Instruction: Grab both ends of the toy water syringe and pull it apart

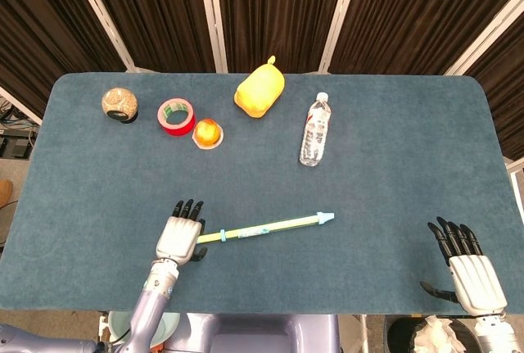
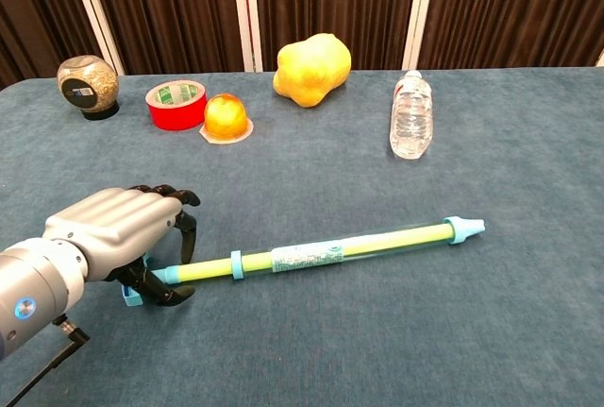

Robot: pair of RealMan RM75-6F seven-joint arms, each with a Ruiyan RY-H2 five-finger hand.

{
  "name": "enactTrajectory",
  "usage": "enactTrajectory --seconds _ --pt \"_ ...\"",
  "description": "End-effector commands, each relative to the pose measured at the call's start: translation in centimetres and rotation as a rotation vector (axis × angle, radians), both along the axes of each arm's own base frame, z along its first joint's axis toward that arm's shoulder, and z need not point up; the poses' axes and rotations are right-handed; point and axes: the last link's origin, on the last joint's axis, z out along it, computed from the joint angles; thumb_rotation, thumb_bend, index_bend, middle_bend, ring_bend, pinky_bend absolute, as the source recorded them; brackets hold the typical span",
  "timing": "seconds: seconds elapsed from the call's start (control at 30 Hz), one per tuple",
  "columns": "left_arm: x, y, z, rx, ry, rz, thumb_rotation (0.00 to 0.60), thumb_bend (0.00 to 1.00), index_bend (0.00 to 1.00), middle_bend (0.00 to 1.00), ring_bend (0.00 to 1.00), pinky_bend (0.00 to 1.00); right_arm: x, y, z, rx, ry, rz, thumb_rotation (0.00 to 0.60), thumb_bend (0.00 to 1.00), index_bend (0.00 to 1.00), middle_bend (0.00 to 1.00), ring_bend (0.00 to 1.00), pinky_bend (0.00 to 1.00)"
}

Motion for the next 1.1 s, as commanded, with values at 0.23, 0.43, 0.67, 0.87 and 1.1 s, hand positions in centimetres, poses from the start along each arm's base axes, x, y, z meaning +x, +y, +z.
enactTrajectory --seconds 0.23,0.43,0.67,0.87,1.1 --pt "-0.3 -0.2 -0.7 -0.021 -0.008 0.01 0.6 0.37 0.5 0.06 0.0 0.07 0.1 0.1 0.0 -0.001 -0.004 -0.003 0.6 0.15 0.04 0.0 0.0 0.0" --pt "-0.4 0.0 -0.5 -0.003 -0.009 -0.008 0.6 0.44 0.54 0.07 0.0 0.07 0.0 0.0 0.2 -0.001 -0.001 -0.007 0.6 0.15 0.04 0.0 0.0 0.0" --pt "-0.1 1.5 1.8 0.045 0.007 -0.069 0.6 0.44 0.55 0.07 0.0 0.07 0.1 0.1 -0.1 0.01 0.01 -0.005 0.6 0.15 0.04 0.0 0.0 0.0" --pt "0.0 2.3 3.2 0.045 0.037 -0.125 0.6 0.44 0.55 0.07 0.0 0.07 0.4 0.1 -0.4 0.023 0.024 -0.004 0.6 0.15 0.04 0.0 0.0 0.0" --pt "0.3 2.3 3.6 0.014 0.048 -0.203 0.6 0.44 0.56 0.09 0.0 0.07 0.4 0.1 -0.5 0.022 0.026 -0.009 0.6 0.15 0.05 0.0 0.0 0.0"
